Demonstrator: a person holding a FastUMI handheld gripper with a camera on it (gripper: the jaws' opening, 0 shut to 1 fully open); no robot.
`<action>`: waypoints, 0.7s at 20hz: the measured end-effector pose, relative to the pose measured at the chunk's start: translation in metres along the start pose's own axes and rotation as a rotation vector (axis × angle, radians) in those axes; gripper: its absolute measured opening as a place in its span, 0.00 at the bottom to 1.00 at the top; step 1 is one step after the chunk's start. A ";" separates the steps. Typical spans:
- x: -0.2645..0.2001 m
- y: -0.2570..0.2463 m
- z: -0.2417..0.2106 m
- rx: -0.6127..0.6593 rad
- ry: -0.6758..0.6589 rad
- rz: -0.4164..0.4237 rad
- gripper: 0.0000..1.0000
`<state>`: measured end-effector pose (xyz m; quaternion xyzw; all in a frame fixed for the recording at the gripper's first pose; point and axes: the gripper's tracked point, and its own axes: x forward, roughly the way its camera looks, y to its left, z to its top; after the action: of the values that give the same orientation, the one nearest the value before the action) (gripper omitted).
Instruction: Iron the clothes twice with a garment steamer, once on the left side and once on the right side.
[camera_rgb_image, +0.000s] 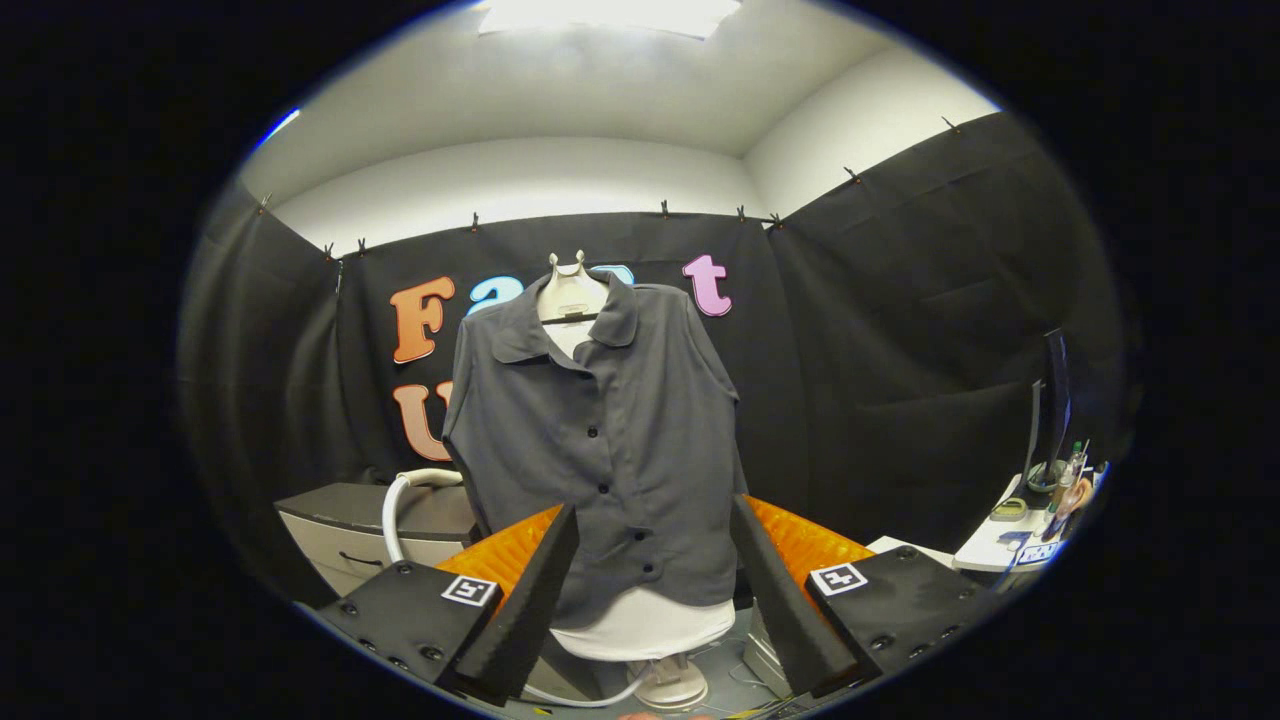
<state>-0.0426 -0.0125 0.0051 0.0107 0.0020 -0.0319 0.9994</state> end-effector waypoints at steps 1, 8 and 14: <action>0.000 0.004 -0.002 0.003 0.008 0.006 0.98; 0.008 0.058 0.005 -0.019 0.020 0.103 0.98; 0.041 0.136 0.029 -0.038 0.058 0.236 0.98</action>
<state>0.0074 0.1197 0.0369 -0.0070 0.0301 0.0861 0.9958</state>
